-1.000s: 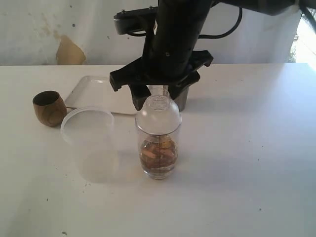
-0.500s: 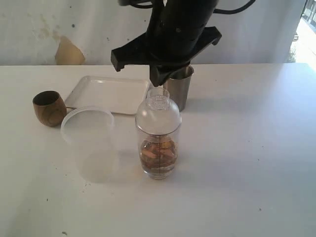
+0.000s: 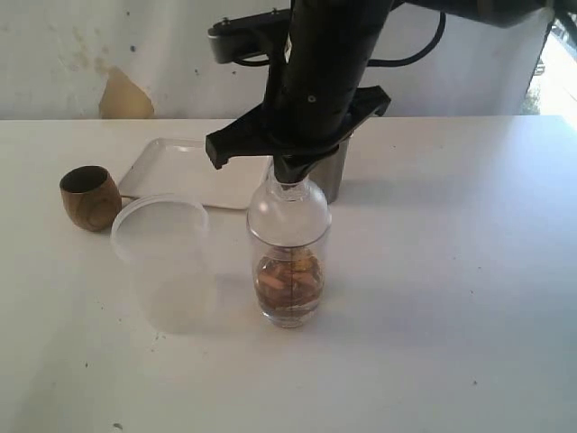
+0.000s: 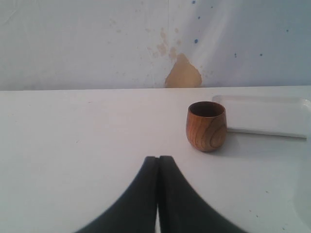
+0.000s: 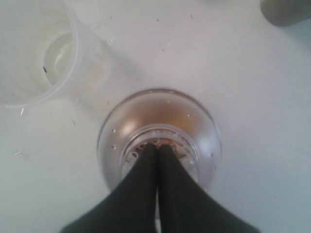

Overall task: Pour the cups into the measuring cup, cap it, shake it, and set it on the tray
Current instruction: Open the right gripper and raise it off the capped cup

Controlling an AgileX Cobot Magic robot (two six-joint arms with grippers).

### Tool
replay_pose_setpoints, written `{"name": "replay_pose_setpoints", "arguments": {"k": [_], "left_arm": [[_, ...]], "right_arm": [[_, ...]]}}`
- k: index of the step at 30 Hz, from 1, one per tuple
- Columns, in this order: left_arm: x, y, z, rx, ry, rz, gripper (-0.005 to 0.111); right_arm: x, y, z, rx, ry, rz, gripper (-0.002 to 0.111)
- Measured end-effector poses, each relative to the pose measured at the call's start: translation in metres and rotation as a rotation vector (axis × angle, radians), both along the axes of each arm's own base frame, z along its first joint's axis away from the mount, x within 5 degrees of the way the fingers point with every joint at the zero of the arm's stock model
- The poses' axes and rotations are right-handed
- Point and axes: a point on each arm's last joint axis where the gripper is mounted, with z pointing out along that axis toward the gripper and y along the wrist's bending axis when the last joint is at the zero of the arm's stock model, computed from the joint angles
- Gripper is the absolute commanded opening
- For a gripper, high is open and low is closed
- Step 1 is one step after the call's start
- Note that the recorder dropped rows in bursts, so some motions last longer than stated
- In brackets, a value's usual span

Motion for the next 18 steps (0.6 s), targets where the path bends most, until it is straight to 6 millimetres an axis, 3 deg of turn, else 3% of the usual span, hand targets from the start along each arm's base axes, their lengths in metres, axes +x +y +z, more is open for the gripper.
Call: {"name": "replay_pose_setpoints", "arguments": {"k": [11,15,18], "left_arm": [[0.0,0.0,0.0,0.0,0.0,0.0,0.0],[0.0,0.0,0.0,0.0,0.0,0.0,0.0],[0.0,0.0,0.0,0.0,0.0,0.0,0.0]], "right_arm": [[-0.001,0.0,0.001,0.001,-0.003,0.004,0.002],[-0.004,-0.002,0.006,0.004,-0.011,0.006,0.016],[-0.006,-0.004,0.012,0.011,-0.025,0.013,0.033]]}}
